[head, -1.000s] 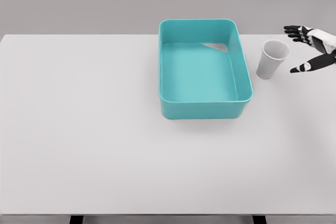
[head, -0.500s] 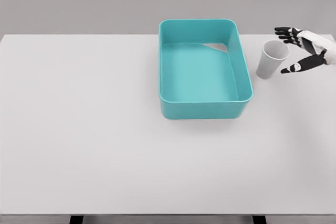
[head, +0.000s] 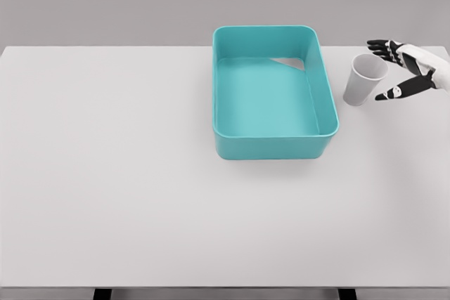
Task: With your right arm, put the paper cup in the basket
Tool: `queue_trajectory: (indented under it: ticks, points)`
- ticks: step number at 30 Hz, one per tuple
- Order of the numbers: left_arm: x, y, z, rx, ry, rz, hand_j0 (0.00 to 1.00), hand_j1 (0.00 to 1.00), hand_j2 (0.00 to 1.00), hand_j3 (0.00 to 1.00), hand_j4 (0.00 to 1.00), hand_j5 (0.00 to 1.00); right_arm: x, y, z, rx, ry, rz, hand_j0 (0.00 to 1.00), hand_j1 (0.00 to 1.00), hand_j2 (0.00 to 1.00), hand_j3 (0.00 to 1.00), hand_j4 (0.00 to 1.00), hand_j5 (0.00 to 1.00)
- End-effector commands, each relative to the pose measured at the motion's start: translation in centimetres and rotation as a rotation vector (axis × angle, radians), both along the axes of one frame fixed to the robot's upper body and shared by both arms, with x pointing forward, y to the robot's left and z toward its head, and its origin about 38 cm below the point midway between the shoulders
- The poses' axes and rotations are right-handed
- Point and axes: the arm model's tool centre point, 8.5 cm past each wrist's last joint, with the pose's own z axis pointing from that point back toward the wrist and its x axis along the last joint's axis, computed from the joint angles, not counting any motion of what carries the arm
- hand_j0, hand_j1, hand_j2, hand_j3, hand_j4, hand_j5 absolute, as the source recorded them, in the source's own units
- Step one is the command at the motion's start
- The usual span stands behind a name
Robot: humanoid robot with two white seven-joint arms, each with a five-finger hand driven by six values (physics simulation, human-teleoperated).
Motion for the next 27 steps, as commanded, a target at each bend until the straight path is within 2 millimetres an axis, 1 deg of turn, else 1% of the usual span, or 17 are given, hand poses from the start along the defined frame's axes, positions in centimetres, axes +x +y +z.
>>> queue_trajectory:
  ticks: [1,12,20,24,27]
  points:
    - [-0.01,0.01,0.0,0.0,0.0,0.0,1.0,1.0,1.0,1.0,1.0,1.0,0.0,-0.21,-0.35,-0.001,0.009,-0.011,1.0,1.0,1.0,1.0,1.0,1.0]
    - [-0.01,0.01,0.0,0.0,0.0,0.0,1.0,1.0,1.0,1.0,1.0,1.0,0.32,-0.26,-0.91,0.0,0.025,-0.031,1.0,1.0,1.0,1.0,1.0,1.0]
    - [-0.01,0.01,0.0,0.0,0.0,0.0,1.0,1.0,1.0,1.0,1.0,1.0,0.43,-0.36,-0.76,0.001,0.023,-0.036,1.0,1.0,1.0,1.0,1.0,1.0]
    - [-0.01,0.01,0.0,0.0,0.0,0.0,1.0,1.0,1.0,1.0,1.0,1.0,0.75,0.42,-0.82,0.0,0.023,-0.023,1.0,1.0,1.0,1.0,1.0,1.0]
    - [-0.01,0.01,0.0,0.0,0.0,0.0,1.0,1.0,1.0,1.0,1.0,1.0,0.82,0.55,-0.83,0.002,0.022,-0.021,1.0,1.0,1.0,1.0,1.0,1.0]
